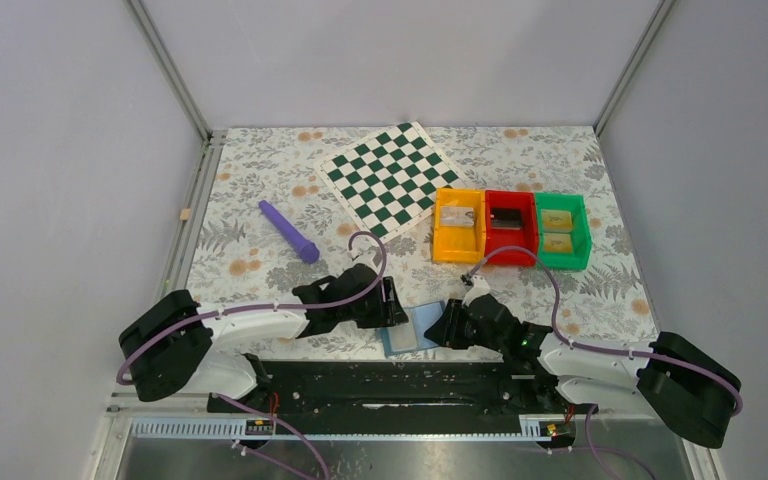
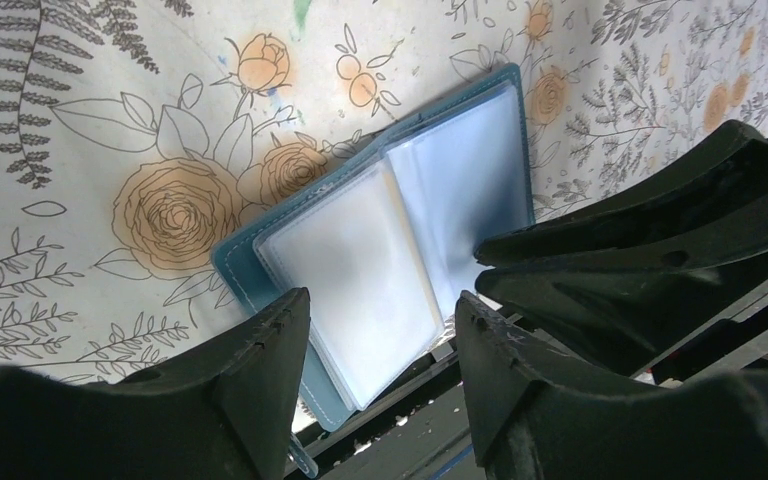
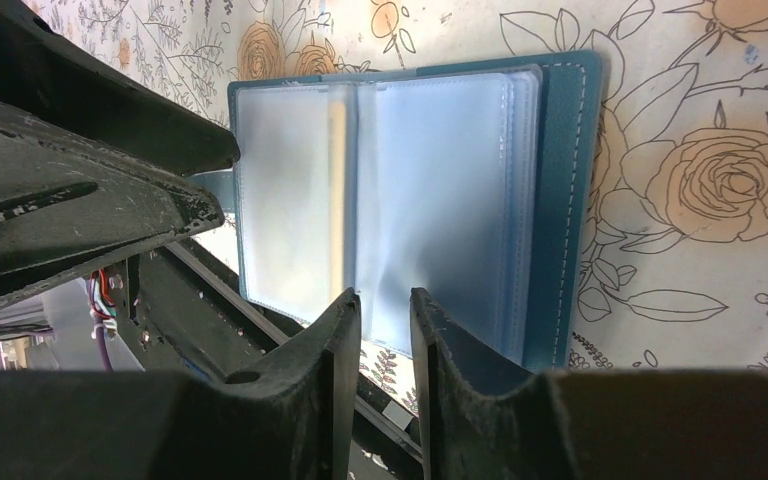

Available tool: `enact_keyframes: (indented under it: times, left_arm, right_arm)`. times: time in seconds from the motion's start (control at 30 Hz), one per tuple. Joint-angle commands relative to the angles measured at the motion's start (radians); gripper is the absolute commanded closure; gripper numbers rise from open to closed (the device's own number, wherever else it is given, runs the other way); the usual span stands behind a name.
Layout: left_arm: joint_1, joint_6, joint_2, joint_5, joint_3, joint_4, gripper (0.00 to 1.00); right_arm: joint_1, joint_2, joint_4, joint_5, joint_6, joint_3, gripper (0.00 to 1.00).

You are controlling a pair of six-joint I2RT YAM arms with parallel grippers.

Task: Take the credit cards out of the card holder
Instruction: Remove the credit card from the card holder.

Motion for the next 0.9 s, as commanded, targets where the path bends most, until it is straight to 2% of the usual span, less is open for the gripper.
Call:
enact_keyframes:
  times: [0.0, 0.53, 0.87]
  left_arm:
    - [-0.003, -0.013, -0.002, -0.031, -0.003, 0.062, 0.45]
    - [-0.015, -0.020, -0.046, -0.044, 0.001, -0.026, 0.44]
    - [-0.019, -0.038, 0.007, -0.016, 0.003, 0.022, 0.44]
  right_arm:
    - [0.006, 0.015, -0.068, 0.042, -0.004, -0.010, 0.68]
    - [0.007, 0.000, -0.089, 0.043, -0.014, -0.002, 0.67]
    - [0.005, -0.008, -0.097, 0.043, -0.019, 0.003, 0.67]
